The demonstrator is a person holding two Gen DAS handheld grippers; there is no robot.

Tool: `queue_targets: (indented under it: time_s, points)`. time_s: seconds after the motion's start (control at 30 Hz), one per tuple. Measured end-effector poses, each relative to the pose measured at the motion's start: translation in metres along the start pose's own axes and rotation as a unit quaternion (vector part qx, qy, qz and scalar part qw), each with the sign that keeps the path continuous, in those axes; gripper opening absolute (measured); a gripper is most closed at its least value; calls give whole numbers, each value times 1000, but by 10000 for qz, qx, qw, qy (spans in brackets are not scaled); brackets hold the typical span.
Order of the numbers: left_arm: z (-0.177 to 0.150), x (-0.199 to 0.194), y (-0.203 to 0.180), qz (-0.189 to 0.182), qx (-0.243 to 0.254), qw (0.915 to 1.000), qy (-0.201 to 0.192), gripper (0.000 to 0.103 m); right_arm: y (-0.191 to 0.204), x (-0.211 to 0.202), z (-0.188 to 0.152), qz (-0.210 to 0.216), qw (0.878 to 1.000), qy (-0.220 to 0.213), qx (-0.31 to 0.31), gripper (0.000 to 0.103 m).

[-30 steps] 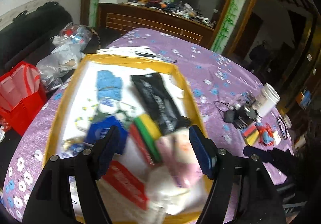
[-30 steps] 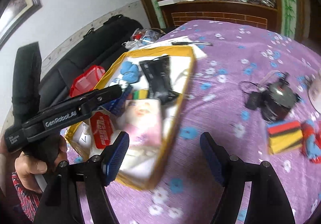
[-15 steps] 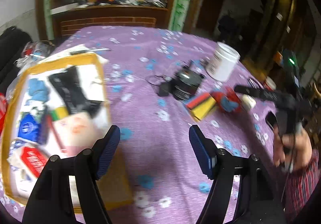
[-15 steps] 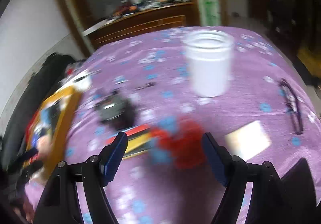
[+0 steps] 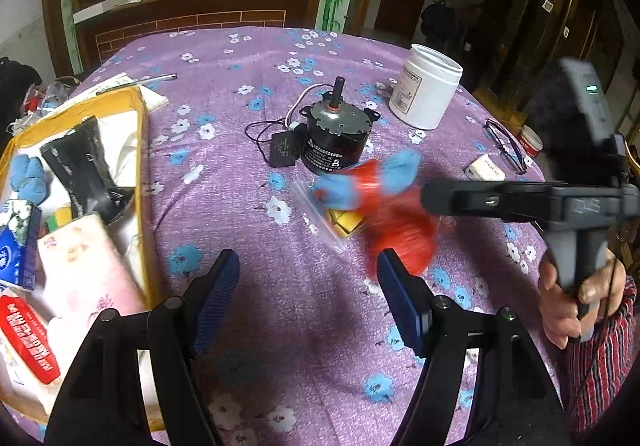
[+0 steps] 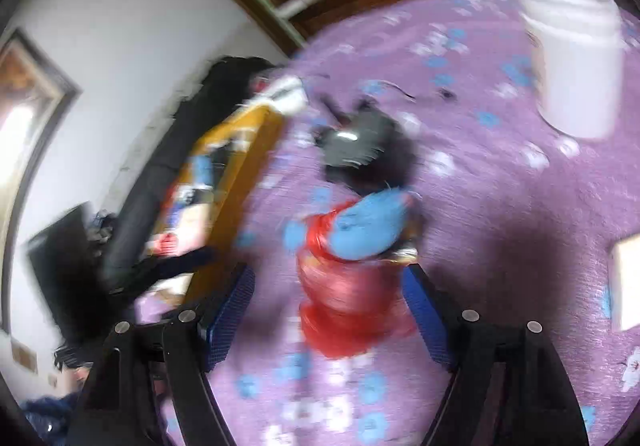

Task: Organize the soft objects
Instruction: 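Grasp a red bag with the left gripper while the right grasps another red bag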

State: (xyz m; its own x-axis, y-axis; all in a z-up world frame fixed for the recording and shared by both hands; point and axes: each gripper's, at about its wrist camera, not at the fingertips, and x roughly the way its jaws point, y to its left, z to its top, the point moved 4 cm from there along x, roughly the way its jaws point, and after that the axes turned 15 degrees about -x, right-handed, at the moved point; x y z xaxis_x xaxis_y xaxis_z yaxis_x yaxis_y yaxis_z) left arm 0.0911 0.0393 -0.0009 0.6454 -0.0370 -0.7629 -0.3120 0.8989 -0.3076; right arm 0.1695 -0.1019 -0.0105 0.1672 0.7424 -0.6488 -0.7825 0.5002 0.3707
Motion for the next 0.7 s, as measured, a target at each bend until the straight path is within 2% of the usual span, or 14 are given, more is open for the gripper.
queue_targets:
  time_s: [0.1, 0.23, 0.33, 0.4, 0.57, 0.6, 0.67, 0.7]
  points:
    - [5, 8, -1, 131, 2, 9999, 25, 70, -4, -12, 1, -646, 9977, -115, -140, 82]
    - [13, 22, -2, 187, -199, 9995, 179, 70, -20, -19, -3, -894, 9957, -181, 171, 82]
    - [9, 24, -11, 99, -213, 9993, 277, 72, -33, -27, -4, -964, 9939, -309, 446, 82]
    - [4, 24, -21, 189, -83, 9996, 199, 79, -40, -34, -3, -990, 9925, -416, 586, 82]
    - [-6, 43, -46, 1, 19, 9994, 346, 80, -43, -43, 1, -991, 9911, -570, 681, 82]
    - [-8, 49, -50, 65, 86, 9994, 324, 79, -43, -44, 1, -989, 9908, -602, 697, 82]
    - [-11, 60, -54, 272, 191, 9990, 312, 73, -46, -52, 1, -1089, 9887, -712, 742, 82]
    - [-13, 64, -55, 279, 206, 9989, 302, 61, -47, -53, 2, -1121, 9881, -733, 759, 82]
